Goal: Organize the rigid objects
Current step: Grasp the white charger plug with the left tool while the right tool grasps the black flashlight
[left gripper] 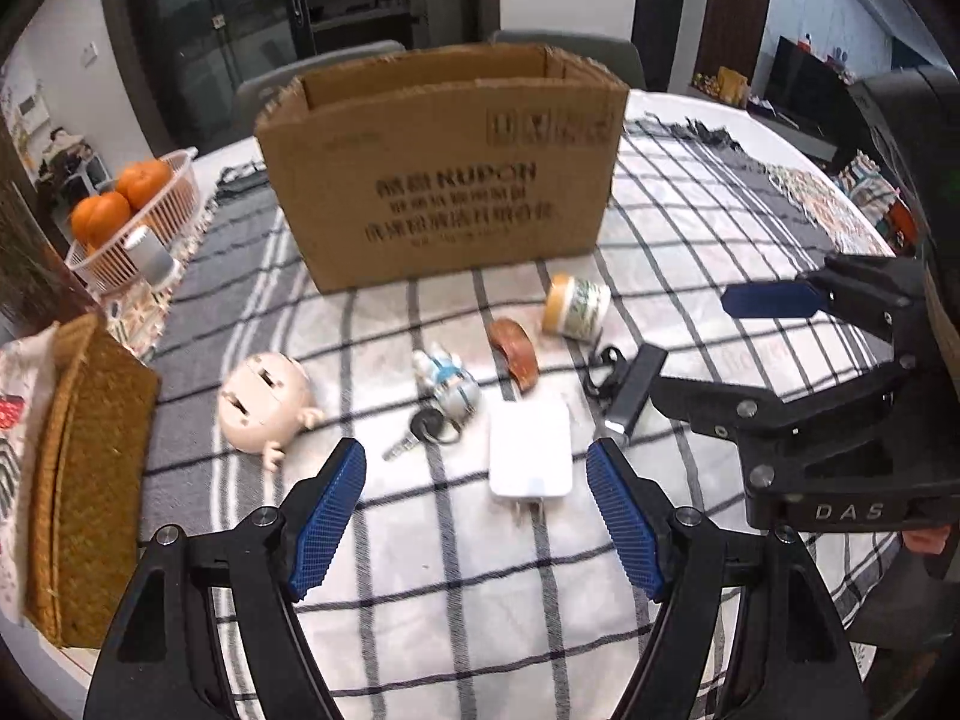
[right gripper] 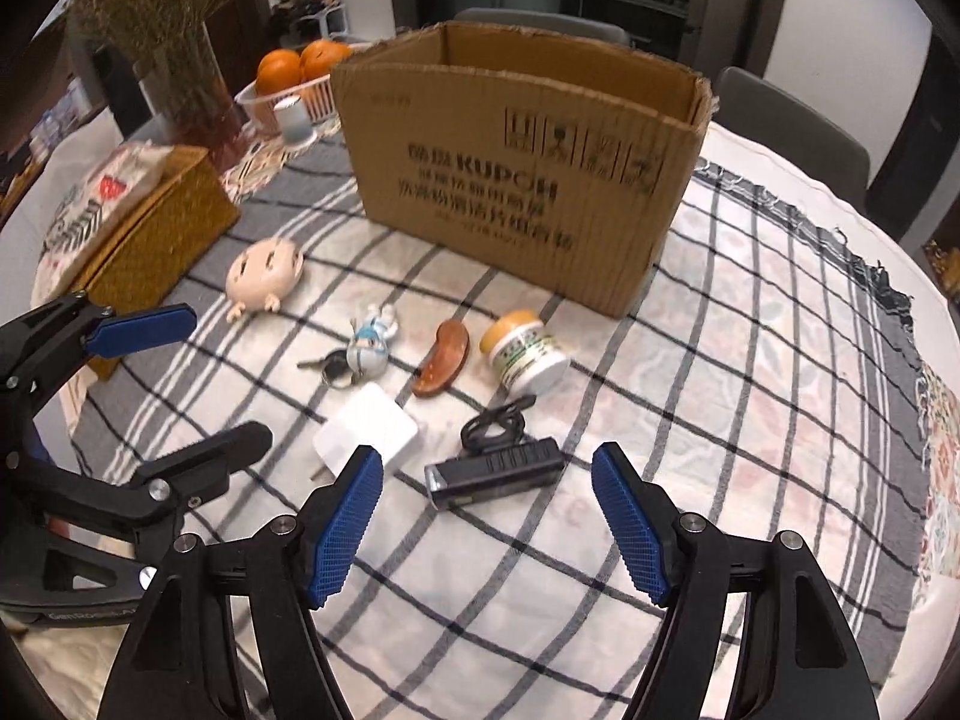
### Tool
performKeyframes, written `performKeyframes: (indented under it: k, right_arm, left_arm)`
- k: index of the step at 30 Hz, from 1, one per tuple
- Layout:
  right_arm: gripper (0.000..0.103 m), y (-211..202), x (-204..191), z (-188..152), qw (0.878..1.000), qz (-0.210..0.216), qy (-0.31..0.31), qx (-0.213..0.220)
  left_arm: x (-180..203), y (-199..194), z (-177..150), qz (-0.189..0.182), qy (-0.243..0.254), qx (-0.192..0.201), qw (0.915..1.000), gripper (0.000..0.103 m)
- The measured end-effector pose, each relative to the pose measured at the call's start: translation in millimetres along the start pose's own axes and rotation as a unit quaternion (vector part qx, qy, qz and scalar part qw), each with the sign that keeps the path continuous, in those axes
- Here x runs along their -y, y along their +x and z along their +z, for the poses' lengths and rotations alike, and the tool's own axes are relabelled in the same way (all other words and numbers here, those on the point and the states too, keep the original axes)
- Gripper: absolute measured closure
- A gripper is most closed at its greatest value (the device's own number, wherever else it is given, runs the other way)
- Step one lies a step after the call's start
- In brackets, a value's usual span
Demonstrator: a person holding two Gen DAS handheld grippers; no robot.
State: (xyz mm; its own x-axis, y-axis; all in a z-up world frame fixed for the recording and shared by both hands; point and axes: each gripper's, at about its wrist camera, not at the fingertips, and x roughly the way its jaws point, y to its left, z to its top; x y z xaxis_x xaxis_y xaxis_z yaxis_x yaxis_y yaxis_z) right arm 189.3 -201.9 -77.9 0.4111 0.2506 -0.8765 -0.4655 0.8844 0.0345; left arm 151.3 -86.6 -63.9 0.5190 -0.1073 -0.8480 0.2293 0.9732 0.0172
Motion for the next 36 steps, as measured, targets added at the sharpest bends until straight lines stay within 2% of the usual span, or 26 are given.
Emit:
performKeyframes:
  k: [13, 21, 28, 36]
  right_arm:
    - [0.030, 41.4, 4.8, -10.4, 0.997, 0.037, -0.037, -0.061]
    - [0.026, 58.9, 7.3, -8.0, 0.995, 0.039, -0.059, -0.076]
    - [0.026, 75.7, 9.6, -6.3, 0.993, 0.044, -0.061, -0.093]
    - [0.026, 83.0, 17.5, -4.2, 0.994, 0.047, -0.038, -0.087]
  left_arm:
    - [10.2, 37.6, -11.4, -0.036, 0.010, -0.050, 0.9981, 0.027]
    - [10.1, 59.2, -12.9, -0.058, 0.000, -0.074, 0.9956, 0.028]
    - [8.6, 68.3, -10.8, -0.060, -0.001, -0.075, 0.9954, 0.029]
    - [8.1, 76.7, -5.3, -0.069, -0.008, -0.068, 0.9952, 0.035]
